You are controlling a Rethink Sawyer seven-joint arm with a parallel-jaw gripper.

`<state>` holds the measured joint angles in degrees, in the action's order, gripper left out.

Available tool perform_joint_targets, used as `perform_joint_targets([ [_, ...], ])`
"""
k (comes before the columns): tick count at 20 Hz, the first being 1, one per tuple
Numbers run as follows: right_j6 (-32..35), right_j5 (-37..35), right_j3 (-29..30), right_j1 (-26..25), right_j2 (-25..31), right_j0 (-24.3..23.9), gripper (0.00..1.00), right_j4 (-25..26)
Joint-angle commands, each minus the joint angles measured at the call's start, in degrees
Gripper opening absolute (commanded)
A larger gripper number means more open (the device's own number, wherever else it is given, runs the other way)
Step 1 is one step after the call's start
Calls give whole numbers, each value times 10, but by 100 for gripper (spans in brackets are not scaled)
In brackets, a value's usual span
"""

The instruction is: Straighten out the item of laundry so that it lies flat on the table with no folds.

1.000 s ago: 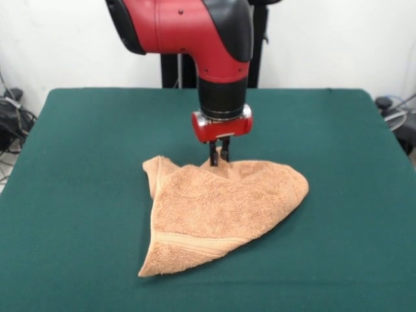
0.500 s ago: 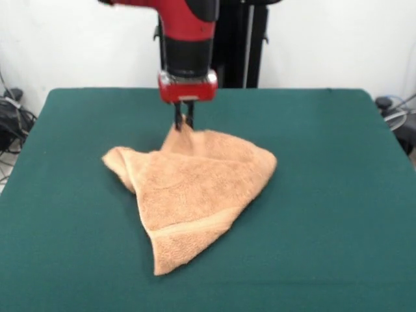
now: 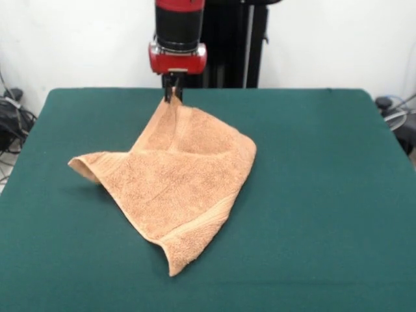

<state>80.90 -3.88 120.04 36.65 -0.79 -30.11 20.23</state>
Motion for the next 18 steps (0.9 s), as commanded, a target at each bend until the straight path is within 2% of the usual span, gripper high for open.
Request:
perform_joint_targets([
  [1, 124, 0, 23, -14, 1, 5, 0, -22],
  [5, 114, -32, 21, 4, 1, 10, 0, -29],
  [8, 111, -75, 44, 67, -8, 19, 0, -40],
  [10, 110, -133, 65, 150, -39, 49, 0, -56],
  [12, 101, -204, 55, 213, -80, 92, 0, -65],
  [18, 122, -370, 7, 304, -160, 185, 0, -64],
])
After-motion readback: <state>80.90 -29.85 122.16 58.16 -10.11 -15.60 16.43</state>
